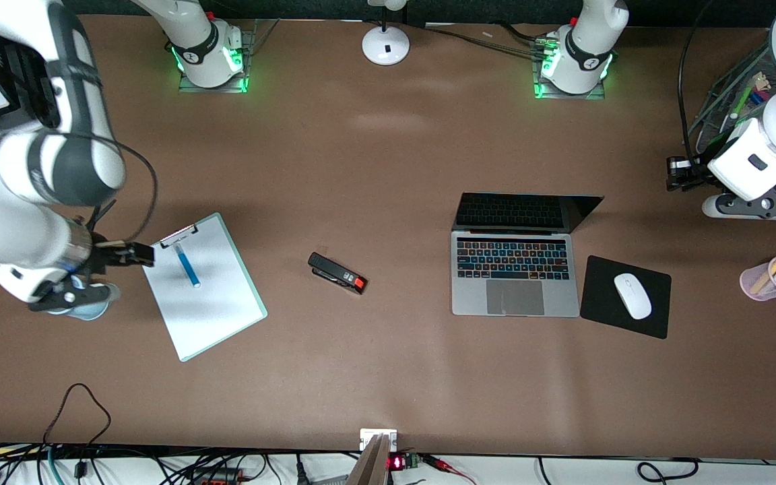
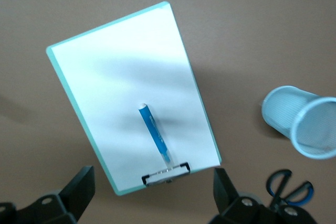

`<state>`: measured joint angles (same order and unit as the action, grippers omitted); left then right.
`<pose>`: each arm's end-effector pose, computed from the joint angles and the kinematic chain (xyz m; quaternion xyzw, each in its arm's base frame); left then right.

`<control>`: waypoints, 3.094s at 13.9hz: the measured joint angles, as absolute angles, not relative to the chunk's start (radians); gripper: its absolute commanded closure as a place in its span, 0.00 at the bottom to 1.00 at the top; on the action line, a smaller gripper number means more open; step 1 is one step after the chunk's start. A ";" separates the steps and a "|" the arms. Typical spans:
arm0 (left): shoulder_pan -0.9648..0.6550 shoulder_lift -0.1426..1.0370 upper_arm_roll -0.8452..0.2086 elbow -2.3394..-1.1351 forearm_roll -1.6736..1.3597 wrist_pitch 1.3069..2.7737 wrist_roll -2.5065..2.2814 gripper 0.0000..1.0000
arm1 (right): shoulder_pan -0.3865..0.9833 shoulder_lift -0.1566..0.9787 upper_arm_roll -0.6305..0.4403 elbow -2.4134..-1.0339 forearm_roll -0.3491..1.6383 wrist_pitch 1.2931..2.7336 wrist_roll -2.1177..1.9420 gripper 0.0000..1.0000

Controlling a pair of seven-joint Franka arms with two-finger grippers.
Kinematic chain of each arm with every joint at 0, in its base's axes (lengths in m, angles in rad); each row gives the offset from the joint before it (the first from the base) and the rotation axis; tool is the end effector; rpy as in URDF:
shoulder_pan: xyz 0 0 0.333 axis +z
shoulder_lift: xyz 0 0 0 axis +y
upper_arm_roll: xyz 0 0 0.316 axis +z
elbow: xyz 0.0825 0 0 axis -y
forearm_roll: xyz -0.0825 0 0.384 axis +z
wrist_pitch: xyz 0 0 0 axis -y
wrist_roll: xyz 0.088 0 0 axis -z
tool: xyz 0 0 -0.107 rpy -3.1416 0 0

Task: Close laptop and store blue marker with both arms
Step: 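Reach the right gripper to the blue marker while the left gripper approaches the laptop, then grasp the blue marker with the right gripper while the left gripper reaches the laptop lid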

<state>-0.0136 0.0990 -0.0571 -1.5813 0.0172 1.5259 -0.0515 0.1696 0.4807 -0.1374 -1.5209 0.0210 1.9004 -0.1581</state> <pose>0.5733 -0.0372 0.5602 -0.9970 0.0099 0.0765 0.0105 0.6782 0.0366 0.3768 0.9938 0.0971 -0.0496 0.0192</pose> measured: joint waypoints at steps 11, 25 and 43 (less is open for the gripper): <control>-0.020 0.098 -0.149 -1.577 -0.087 1.431 -0.164 1.00 | 0.181 0.680 -0.138 -1.523 0.021 2.011 -0.301 0.00; -0.028 0.098 -0.365 -1.818 -0.096 1.639 -0.448 1.00 | 0.198 0.710 -0.141 -1.590 0.021 2.104 -0.483 0.32; -0.014 0.063 -0.393 -2.168 0.026 2.268 -0.376 1.00 | 0.198 0.738 -0.141 -1.590 0.069 2.141 -0.483 0.53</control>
<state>-0.0142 0.0627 -0.3928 -2.1683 0.0256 2.2678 -0.3759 0.1981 0.7384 -0.1413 -1.5900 0.0686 2.1406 -0.4831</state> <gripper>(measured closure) 0.991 0.493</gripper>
